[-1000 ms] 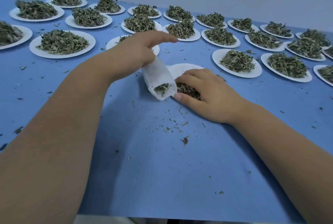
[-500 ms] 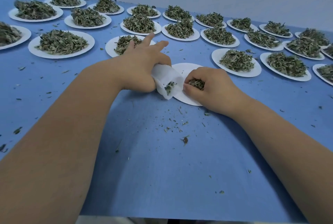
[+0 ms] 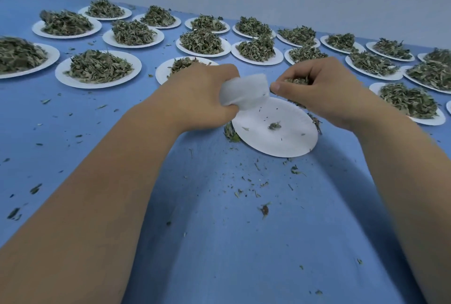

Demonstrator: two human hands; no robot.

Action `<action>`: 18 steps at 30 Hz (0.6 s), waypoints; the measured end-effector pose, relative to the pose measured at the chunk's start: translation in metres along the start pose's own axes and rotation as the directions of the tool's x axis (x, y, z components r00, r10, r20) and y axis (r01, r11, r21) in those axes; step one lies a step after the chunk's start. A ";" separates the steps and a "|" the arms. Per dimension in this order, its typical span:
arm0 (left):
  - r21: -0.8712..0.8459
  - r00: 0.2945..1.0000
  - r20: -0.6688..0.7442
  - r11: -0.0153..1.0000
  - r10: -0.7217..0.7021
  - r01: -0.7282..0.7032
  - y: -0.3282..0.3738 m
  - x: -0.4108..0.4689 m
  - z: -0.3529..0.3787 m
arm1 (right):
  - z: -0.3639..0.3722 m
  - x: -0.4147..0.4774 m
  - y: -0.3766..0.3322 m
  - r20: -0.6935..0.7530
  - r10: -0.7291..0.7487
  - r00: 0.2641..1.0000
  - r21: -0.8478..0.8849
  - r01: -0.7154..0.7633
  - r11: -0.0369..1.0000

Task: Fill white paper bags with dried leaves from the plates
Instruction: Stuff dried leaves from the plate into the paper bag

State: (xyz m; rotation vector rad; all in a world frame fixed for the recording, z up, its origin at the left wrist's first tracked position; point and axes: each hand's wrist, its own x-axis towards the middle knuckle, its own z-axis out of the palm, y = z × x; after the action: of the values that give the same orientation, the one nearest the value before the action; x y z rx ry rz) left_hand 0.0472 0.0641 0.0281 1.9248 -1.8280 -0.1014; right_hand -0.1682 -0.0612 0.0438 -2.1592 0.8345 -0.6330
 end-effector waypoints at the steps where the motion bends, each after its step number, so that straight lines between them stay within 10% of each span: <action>1: -0.012 1.000 0.021 1.000 0.005 -0.005 0.000 0.000 0.000 | 0.002 0.000 0.001 0.019 -0.007 1.000 -0.001 0.007 1.000; 18: 0.185 0.993 0.068 0.976 0.100 -0.111 0.028 0.010 0.037 | 0.025 -0.002 0.015 0.090 -0.060 0.994 -0.093 0.069 0.993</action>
State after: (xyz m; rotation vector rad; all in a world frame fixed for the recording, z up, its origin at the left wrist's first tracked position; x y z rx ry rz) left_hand 0.0088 0.0440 0.0090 1.9639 -2.0392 0.0534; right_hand -0.1584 -0.0567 0.0162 -2.2916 0.7653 -0.5357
